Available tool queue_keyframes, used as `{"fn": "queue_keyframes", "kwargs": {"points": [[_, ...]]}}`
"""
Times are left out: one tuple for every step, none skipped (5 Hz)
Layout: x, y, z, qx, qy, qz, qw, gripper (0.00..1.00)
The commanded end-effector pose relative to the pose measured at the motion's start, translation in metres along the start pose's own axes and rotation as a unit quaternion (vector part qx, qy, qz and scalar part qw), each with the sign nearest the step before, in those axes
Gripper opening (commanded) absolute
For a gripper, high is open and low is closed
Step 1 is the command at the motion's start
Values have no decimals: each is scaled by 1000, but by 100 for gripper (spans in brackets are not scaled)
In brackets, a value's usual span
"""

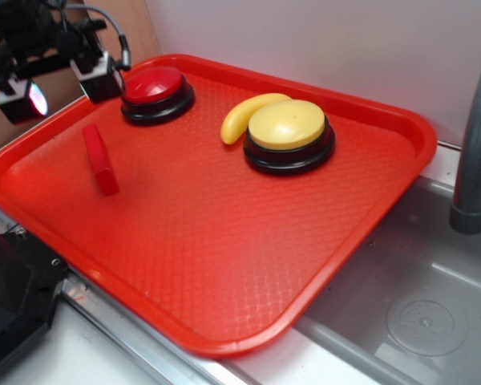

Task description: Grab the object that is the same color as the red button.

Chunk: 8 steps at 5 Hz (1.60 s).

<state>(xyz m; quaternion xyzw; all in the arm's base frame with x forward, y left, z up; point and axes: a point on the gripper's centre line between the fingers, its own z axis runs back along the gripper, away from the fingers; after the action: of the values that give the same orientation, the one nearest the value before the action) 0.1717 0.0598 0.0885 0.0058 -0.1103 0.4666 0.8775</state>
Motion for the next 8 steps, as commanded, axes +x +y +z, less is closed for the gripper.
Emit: {"fn": "queue_keyframes", "kwargs": {"points": [[12,8,-48,-4,-19,19,1000,100],[12,8,-61,-6,-10,19,1000,100],[13,7,-63,-18,13,9,1000,0],[18,1,-44,-6,9,-39,999,0],[21,-16,-9,-1,25,-151,988,0],[6,-44,32,-21,41,-270,962,0],[-18,-67,64,-51,52,-384,920,0],[-44,-83,94,-82,74,-472,875,0]]}}
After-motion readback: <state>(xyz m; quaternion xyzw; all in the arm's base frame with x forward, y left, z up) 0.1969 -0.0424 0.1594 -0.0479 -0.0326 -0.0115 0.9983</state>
